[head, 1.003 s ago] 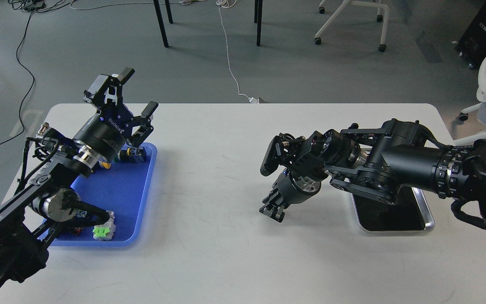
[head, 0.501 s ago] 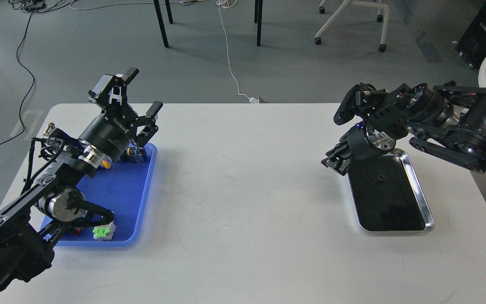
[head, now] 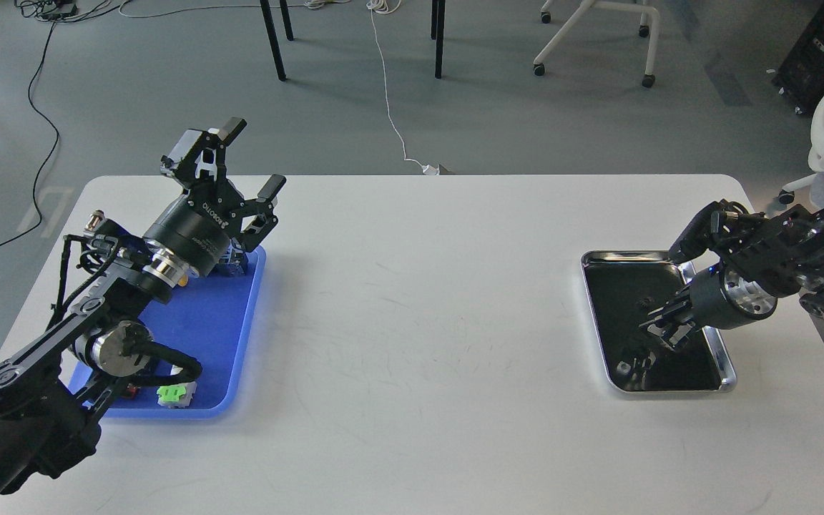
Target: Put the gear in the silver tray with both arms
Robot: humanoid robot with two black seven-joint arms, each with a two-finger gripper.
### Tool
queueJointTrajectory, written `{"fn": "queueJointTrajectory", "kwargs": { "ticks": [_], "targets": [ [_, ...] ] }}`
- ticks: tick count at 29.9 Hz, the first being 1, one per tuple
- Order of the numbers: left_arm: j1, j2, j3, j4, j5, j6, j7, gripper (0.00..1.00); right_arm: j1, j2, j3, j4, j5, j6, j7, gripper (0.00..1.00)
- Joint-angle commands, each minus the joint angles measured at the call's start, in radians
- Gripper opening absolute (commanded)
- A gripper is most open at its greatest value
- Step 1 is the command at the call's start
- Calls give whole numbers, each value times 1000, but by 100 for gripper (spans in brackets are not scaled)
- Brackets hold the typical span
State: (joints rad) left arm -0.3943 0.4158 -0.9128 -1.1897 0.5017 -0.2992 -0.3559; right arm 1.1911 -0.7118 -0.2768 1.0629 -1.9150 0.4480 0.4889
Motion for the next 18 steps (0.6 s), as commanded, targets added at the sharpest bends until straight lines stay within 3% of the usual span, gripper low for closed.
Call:
{"fn": "queueJointTrajectory", "kwargs": {
  "ticks": [1,6,9,12,13,18],
  "targets": [
    [0,1,0,-1,0,0,0,98,-19,-1,1,0,-10,0,0,25],
    [0,3,0,1,0,0,0,98,-30,0,4,-1,-10,0,0,30],
    [0,3,0,-1,0,0,0,98,-31,3,7,-1,-10,-2,0,38],
    [0,4,-1,-1,0,0,0,98,-31,3,14,-1,-9,-3,0,85],
    [0,6,-1,-1,0,0,0,98,-31,3,21,-1,-7,-3,0,96],
    [0,8,-1,-1,0,0,0,98,-31,-1,114,2,19,-5,0,96]
  ]
}}
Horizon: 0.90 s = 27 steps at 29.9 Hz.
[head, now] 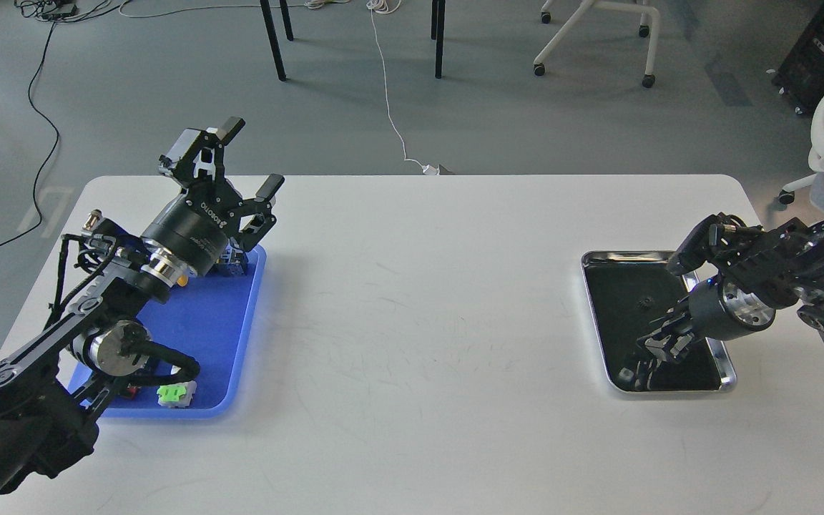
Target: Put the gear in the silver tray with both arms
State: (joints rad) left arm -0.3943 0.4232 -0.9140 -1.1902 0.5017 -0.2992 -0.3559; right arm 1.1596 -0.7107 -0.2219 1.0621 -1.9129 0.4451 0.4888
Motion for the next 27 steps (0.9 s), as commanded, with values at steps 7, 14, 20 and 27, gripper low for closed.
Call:
{"fn": "queueJointTrajectory", "kwargs": {
  "ticks": [7,14,20,27],
  "targets": [
    [2,-6,-5,0,0,3,-15,98,-30,11,231,-2,453,-3,0,97],
    [5,-9,-11,1,3,11,-3,98,-155,92,338,-22,1194,-97,0,97],
    [14,-12,-13,6,72,9,2,98,-250,172,377,-30,1638,-215,0,98],
    [104,-72,-86,6,89,-1,70,98,-368,250,482,-37,1816,-289,0,99]
  ]
}}
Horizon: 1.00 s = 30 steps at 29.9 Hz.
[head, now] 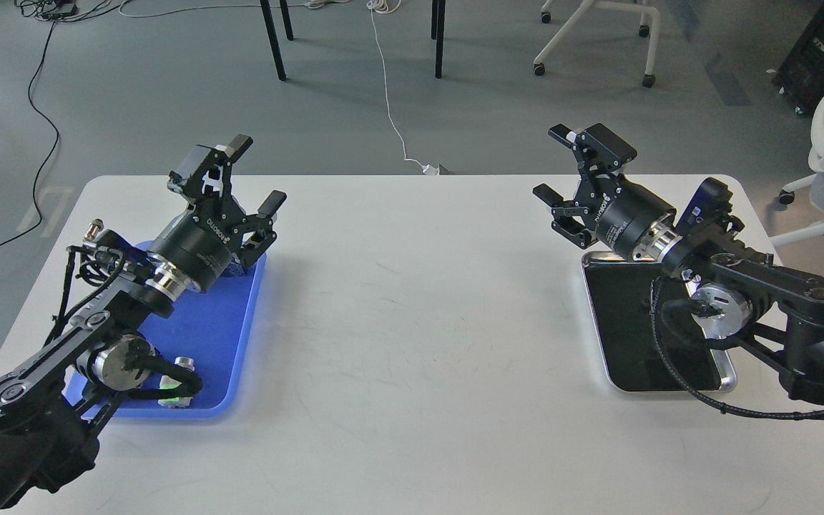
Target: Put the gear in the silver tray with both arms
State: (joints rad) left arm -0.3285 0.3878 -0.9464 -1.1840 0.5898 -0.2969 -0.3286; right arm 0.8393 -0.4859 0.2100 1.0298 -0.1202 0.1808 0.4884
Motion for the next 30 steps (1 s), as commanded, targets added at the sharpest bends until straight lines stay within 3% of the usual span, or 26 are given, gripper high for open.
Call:
{"fn": "queueJointTrajectory", "kwargs": {
  "ticks": [1,3,9,15,30],
  "targets": [
    [55,-55,-75,0,1,-4,62,98,-67,35,77,-7,24,-32,0,99],
    [71,-78,-97,0,2,-2,85,98,-94,52,127,-7,25,-37,0,99],
    [86,-89,-100,1,2,-2,86,98,-186,65,255,6,25,-50,0,99],
    [86,-89,-106,3,2,-2,86,98,-178,132,244,4,20,-288,0,99],
    [86,-89,-104,1,1,-4,86,98,-189,124,246,134,5,-265,0,99]
  ]
}}
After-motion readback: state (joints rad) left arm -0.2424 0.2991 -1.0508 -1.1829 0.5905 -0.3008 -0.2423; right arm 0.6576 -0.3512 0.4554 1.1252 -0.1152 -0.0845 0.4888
